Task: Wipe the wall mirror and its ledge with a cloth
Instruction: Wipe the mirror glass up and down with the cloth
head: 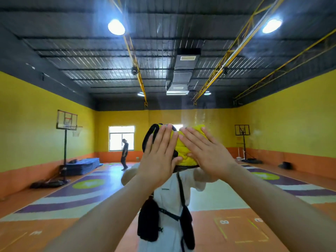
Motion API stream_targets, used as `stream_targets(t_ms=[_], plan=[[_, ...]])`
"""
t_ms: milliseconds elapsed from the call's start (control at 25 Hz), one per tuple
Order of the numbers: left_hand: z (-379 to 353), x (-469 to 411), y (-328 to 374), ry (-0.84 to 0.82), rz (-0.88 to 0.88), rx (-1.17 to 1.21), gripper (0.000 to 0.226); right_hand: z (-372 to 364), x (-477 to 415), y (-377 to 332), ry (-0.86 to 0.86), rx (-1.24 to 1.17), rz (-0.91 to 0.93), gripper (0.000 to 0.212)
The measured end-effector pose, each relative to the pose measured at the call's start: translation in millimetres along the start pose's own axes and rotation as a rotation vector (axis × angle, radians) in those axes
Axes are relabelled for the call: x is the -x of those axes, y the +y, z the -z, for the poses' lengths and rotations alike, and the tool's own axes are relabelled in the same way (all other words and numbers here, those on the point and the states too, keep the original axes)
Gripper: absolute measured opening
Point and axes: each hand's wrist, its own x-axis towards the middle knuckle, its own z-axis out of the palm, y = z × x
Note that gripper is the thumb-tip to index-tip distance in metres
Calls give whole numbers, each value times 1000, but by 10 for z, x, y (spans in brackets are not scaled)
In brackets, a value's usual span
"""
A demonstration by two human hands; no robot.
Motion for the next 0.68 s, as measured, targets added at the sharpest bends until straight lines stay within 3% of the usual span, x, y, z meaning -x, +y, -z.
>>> stream_targets(t_ms=[400,520,680], plan=[[412,-1808,-311,52,163,-18,73,278,-1262,1200,70,-112,-166,55],[430,-1964,-87,33,209,13,69,311,-1163,1407,61,-153,-169,56],[463,-2391,424,-27,141,94,70,427,-797,1960,-24,-197,-221,59]])
